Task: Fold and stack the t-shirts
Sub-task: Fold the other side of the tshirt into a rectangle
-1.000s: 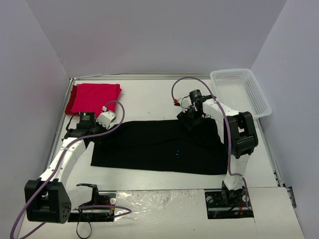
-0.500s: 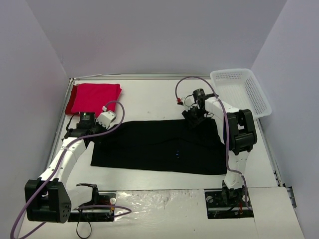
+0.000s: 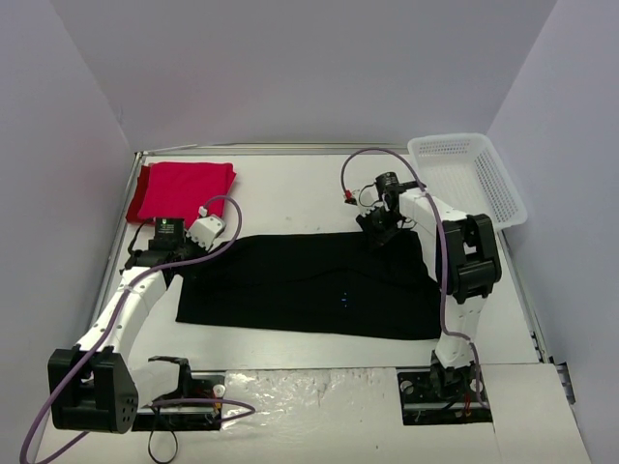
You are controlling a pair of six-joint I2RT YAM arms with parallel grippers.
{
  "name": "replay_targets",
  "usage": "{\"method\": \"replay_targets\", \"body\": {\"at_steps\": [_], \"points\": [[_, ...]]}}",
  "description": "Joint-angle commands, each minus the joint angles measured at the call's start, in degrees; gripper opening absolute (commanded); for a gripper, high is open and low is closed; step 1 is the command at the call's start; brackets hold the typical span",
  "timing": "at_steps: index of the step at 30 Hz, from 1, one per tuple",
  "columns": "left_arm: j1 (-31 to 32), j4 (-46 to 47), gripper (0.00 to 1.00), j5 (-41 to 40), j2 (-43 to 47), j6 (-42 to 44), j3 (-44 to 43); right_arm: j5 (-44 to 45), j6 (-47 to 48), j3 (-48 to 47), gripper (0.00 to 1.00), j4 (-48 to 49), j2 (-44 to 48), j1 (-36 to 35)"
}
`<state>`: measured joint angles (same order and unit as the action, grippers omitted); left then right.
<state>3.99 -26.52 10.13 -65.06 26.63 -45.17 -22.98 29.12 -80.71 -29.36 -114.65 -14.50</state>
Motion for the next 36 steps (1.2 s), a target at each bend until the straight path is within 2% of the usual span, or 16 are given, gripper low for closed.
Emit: {"method": "replay_targets", "body": {"at_steps": [1,22,36], "points": [[-0.6,0.1,0.17,0.6,0.7,0.3,-0.6,0.0,-0.6,0.7,0.0,-3.9,6.0,0.0],[-0.5,-0.5,0.17,2.4,1.8,0.4,-1.0,1.1,-1.1,9.2,0.0,-11.0,19.4,-6.1],[-0.5,-0.6,0.17,2.9,1.5,0.5,-1.0,-0.6,-0.5,13.2,0.0,-14.8,20.9,-12.2]]}}
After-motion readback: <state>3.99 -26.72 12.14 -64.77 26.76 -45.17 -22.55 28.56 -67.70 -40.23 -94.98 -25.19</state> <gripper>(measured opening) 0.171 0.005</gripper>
